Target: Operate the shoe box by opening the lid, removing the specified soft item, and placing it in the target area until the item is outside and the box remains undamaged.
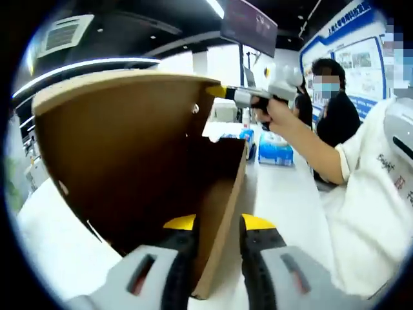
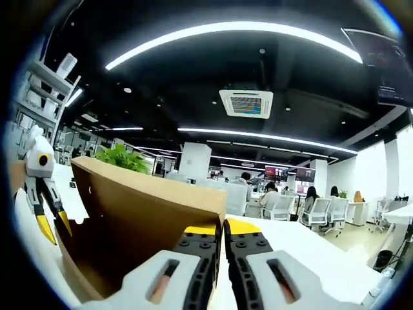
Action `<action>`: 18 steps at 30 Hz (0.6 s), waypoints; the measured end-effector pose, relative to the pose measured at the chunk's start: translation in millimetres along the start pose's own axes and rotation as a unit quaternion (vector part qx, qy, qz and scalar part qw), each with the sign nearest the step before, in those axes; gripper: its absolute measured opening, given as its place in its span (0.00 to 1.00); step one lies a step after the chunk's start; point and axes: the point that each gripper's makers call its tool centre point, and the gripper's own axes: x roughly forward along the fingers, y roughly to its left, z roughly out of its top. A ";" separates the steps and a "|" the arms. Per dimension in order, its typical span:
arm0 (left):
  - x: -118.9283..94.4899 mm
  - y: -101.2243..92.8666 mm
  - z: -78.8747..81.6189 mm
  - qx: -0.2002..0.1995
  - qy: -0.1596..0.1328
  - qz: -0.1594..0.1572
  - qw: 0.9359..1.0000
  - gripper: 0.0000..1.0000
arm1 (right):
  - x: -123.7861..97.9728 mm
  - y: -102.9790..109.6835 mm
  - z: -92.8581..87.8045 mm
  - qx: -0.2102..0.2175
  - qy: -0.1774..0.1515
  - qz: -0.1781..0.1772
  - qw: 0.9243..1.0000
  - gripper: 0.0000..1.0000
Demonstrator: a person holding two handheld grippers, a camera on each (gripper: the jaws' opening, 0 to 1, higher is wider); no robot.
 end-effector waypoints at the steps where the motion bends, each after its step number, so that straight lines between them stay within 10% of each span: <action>1: -0.8 1.0 -1.4 -0.003 0.006 0.003 1.000 0.25 | -0.8 -0.1 0.1 -0.002 0.001 0.000 1.000 0.01; 18: -66.0 29.5 21.1 -0.049 -0.120 0.148 0.980 0.35 | -6.5 -1.1 -6.0 -0.019 0.013 0.004 1.000 0.02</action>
